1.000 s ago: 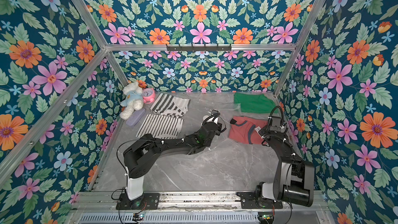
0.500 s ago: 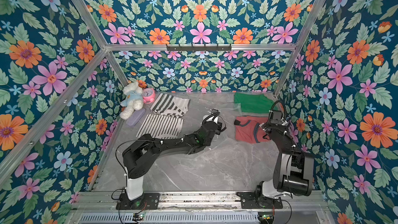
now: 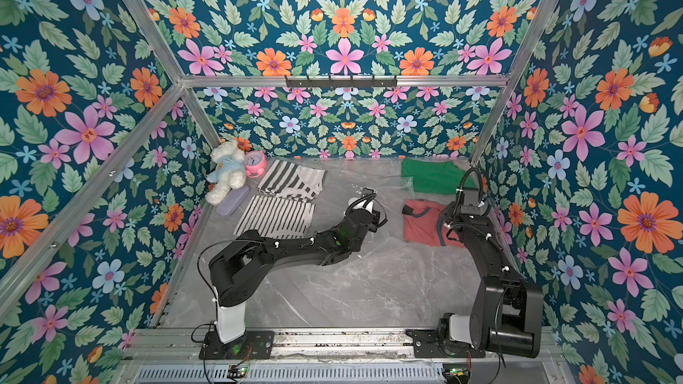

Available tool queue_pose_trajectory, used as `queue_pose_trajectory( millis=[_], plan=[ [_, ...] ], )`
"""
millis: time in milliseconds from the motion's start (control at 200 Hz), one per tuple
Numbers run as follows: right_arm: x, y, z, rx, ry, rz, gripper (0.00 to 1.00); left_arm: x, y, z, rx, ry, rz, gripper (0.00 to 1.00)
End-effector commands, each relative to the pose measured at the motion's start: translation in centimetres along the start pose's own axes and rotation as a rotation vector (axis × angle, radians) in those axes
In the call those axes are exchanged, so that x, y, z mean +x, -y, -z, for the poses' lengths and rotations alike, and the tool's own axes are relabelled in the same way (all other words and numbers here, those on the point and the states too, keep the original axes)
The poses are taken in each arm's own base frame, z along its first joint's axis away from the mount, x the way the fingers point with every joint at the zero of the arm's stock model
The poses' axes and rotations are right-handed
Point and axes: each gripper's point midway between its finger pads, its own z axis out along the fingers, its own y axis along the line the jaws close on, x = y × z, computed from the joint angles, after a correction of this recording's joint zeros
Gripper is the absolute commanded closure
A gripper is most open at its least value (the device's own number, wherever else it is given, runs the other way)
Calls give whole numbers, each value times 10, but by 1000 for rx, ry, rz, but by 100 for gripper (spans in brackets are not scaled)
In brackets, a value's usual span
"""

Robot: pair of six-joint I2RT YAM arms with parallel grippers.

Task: Take the tank top out of the vacuum bag
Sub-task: Move the tank top to the center of the board.

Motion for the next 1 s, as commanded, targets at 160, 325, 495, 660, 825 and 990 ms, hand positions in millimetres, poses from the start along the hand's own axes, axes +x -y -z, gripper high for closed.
queue_pose_trajectory(
  millis=[160,325,495,660,825,990],
  plan=[
    [32,-9,-38,-56,-152,-49,44,-8,0,-1,-4,24,19,100],
    [37,-6,-52,-27,-186,-56,44,-10,-1,-1,-14,26,13,100],
    [42,10,-68,22,-217,-93,44,-11,-4,0,-25,35,16,100],
    [43,24,-72,49,-217,-129,44,-12,-8,3,-39,34,12,100],
    [38,43,-73,90,-206,-188,45,-18,-12,5,-56,47,7,100],
    [25,47,-66,122,-164,-175,45,-24,-16,9,-63,69,17,100]
  ],
)
